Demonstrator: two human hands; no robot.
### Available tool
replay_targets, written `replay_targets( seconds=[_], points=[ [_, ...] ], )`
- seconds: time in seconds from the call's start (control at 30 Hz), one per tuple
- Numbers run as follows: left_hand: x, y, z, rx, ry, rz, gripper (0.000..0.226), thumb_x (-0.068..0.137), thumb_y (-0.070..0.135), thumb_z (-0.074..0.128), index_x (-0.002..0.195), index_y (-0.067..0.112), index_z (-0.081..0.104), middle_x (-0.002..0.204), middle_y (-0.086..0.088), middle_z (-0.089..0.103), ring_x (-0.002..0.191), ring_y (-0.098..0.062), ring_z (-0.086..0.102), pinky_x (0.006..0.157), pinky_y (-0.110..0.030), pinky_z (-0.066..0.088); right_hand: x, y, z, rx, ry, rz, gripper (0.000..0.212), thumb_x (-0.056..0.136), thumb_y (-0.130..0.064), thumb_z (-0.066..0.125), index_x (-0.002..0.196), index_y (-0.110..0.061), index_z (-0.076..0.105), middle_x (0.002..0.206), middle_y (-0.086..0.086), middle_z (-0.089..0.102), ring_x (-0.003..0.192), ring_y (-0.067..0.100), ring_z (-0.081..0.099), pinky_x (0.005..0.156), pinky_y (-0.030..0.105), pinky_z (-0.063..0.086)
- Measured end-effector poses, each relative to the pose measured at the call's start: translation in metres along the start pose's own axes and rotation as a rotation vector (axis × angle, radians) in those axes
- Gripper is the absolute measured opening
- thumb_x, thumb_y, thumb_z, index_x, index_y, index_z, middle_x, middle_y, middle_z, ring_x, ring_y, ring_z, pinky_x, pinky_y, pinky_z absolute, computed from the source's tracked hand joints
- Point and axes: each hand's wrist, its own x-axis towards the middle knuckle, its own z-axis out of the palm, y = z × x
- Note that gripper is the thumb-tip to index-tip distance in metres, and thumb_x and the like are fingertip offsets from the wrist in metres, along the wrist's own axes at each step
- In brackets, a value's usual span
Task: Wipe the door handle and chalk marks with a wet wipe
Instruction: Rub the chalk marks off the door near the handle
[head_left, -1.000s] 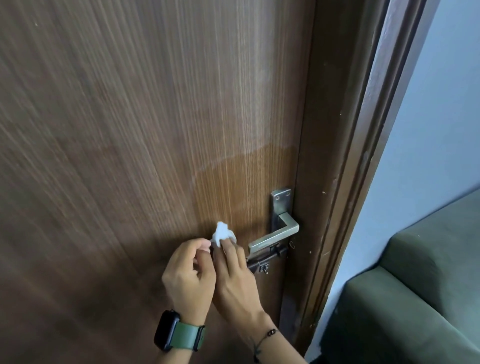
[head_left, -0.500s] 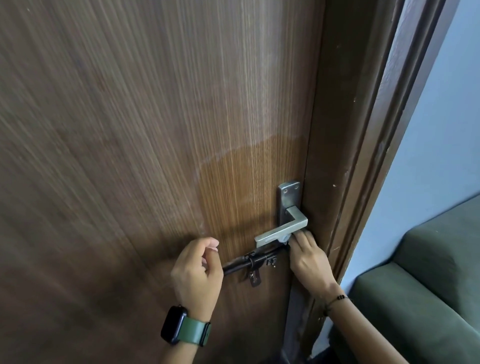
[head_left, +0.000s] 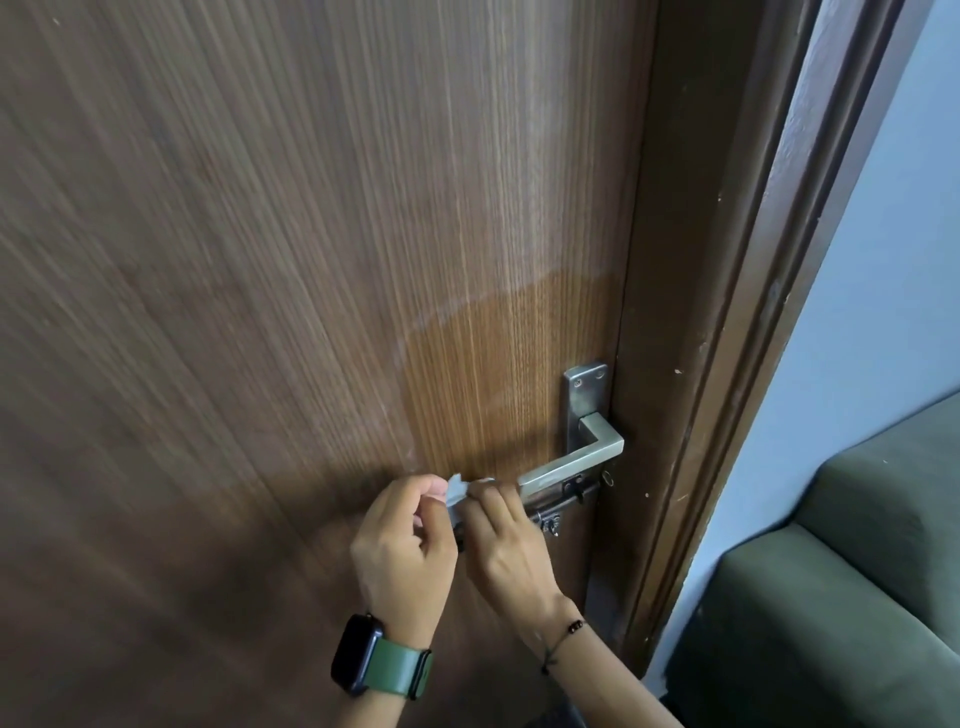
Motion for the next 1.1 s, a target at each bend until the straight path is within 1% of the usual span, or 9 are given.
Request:
replay_targets(
  seconds=[0.13, 0.33, 0.47, 0.57, 0.67, 0.73, 0.83, 1.03, 1.1],
  points=[
    [0.008, 0.009, -0.012, -0.022, 0.087, 0.060, 0.025, 0.081, 0.006, 0.044, 0.076, 0.004, 0.068, 0.073, -0.002, 0.069, 0.064, -0.014, 0.062, 0.058, -0.022, 0.048, 0.029, -0.020, -0.012, 0.057, 0.078, 0.044, 0.011, 0.076, -0.002, 0.071, 0.085, -0.002, 0.064, 0.089, 0.012, 0.062, 0.080, 0.024, 0.051, 0.063, 0.026, 0.043],
    [0.021, 0.029, -0.025, -0.079, 0.191, 0.120, 0.021, 0.080, 0.003, 0.043, 0.082, -0.001, 0.064, 0.081, 0.001, 0.062, 0.070, -0.021, 0.061, 0.066, -0.028, 0.049, 0.078, -0.048, -0.048, 0.116, 0.283, 0.226, 0.024, 0.087, -0.022, 0.052, 0.073, -0.003, 0.056, 0.074, 0.011, 0.054, 0.073, 0.021, 0.043, 0.055, 0.026, 0.034],
    [0.020, 0.033, -0.026, -0.050, 0.189, 0.120, 0.020, 0.079, 0.002, 0.044, 0.083, -0.001, 0.064, 0.082, 0.003, 0.060, 0.074, -0.016, 0.057, 0.071, -0.016, 0.043, 0.113, -0.053, -0.074, -0.033, 0.379, 0.215, 0.023, 0.088, -0.018, 0.048, 0.074, -0.004, 0.060, 0.074, 0.010, 0.056, 0.069, 0.023, 0.048, 0.051, 0.022, 0.030],
    [0.015, 0.033, -0.022, -0.059, 0.158, 0.107, 0.021, 0.079, 0.002, 0.044, 0.082, -0.001, 0.064, 0.081, 0.002, 0.060, 0.072, -0.019, 0.058, 0.070, -0.021, 0.045, 0.123, -0.038, -0.088, -0.085, 0.388, 0.196, 0.016, 0.086, -0.010, 0.053, 0.075, -0.001, 0.061, 0.077, 0.014, 0.058, 0.073, 0.029, 0.050, 0.053, 0.028, 0.034],
    [0.010, 0.029, -0.022, -0.070, 0.127, 0.096, 0.022, 0.079, 0.004, 0.042, 0.082, 0.000, 0.064, 0.077, -0.004, 0.064, 0.071, -0.021, 0.059, 0.066, -0.027, 0.047, 0.126, 0.002, -0.109, -0.087, 0.468, 0.346, 0.009, 0.085, -0.005, 0.056, 0.079, 0.001, 0.058, 0.083, 0.019, 0.059, 0.078, 0.035, 0.052, 0.065, 0.036, 0.035],
    [0.007, 0.026, -0.023, -0.055, 0.119, 0.082, 0.023, 0.079, 0.004, 0.042, 0.081, 0.000, 0.064, 0.076, -0.006, 0.065, 0.070, -0.020, 0.059, 0.066, -0.025, 0.046, 0.127, 0.022, -0.120, -0.055, 0.497, 0.401, 0.004, 0.086, -0.004, 0.053, 0.086, 0.000, 0.052, 0.083, 0.014, 0.058, 0.077, 0.032, 0.054, 0.063, 0.037, 0.039],
    [0.003, 0.024, -0.022, -0.057, 0.116, 0.056, 0.023, 0.079, 0.005, 0.042, 0.081, 0.001, 0.064, 0.076, -0.003, 0.064, 0.070, -0.018, 0.058, 0.066, -0.020, 0.045, 0.126, 0.028, -0.118, -0.096, 0.482, 0.353, 0.014, 0.085, 0.001, 0.049, 0.098, -0.001, 0.053, 0.084, 0.013, 0.060, 0.077, 0.028, 0.055, 0.060, 0.034, 0.040],
    [0.000, 0.025, -0.021, -0.047, 0.093, 0.062, 0.023, 0.078, 0.006, 0.042, 0.080, 0.003, 0.065, 0.075, -0.002, 0.065, 0.068, -0.017, 0.058, 0.065, -0.021, 0.046, 0.118, 0.018, -0.107, -0.064, 0.617, 0.389, 0.021, 0.074, 0.015, 0.052, 0.080, 0.000, 0.066, 0.079, 0.016, 0.062, 0.072, 0.033, 0.055, 0.063, 0.027, 0.037],
    [-0.001, 0.024, -0.019, -0.032, 0.098, 0.056, 0.022, 0.078, 0.006, 0.043, 0.078, 0.002, 0.065, 0.074, -0.004, 0.065, 0.068, -0.019, 0.058, 0.064, -0.022, 0.045, 0.109, -0.007, -0.091, -0.056, 0.549, 0.256, 0.022, 0.073, 0.011, 0.052, 0.082, -0.003, 0.067, 0.083, 0.015, 0.063, 0.075, 0.030, 0.055, 0.063, 0.026, 0.040]
  ],
)
